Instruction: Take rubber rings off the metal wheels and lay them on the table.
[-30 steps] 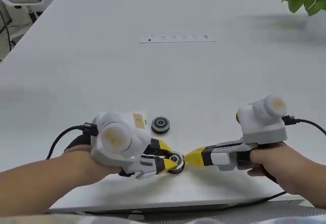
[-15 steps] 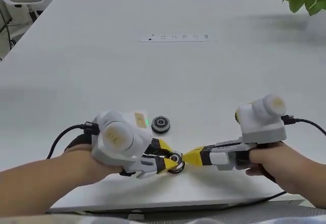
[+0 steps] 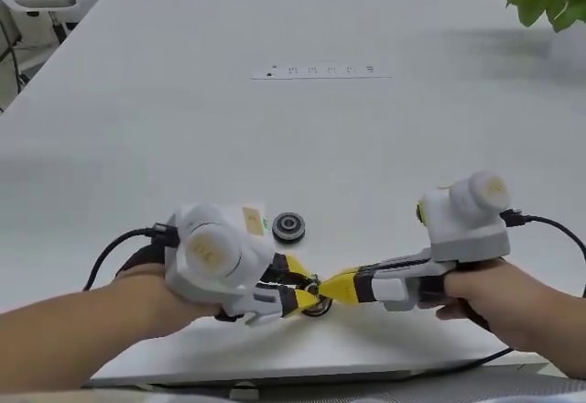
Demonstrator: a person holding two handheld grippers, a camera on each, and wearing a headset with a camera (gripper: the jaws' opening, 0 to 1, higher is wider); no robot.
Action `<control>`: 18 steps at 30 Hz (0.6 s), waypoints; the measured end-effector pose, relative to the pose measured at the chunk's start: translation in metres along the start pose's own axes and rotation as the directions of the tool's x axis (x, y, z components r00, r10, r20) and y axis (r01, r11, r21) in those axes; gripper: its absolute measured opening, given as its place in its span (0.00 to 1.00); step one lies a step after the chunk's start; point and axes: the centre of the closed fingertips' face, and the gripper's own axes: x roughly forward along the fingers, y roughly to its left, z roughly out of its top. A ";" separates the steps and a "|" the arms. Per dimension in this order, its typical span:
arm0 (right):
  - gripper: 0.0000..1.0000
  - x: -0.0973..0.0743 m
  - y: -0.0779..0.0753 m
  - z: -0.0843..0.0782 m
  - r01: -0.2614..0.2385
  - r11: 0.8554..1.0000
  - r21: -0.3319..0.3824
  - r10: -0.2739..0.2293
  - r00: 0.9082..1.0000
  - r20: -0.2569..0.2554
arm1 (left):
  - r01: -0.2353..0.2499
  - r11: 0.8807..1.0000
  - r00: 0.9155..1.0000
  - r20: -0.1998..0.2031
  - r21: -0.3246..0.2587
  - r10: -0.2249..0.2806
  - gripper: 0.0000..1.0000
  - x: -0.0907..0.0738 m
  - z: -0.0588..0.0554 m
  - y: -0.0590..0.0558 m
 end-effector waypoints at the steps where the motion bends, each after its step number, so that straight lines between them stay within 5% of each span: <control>1: 0.00 0.001 0.001 -0.001 -0.002 1.000 -0.013 0.002 1.000 -0.009 | -0.001 1.000 1.000 0.000 0.000 0.001 0.13 0.000 0.000 0.000; 18: 0.00 -0.005 -0.005 -0.003 0.028 0.991 -0.134 -0.027 1.000 0.006 | -0.001 1.000 1.000 0.004 -0.013 0.001 0.13 0.000 0.000 0.001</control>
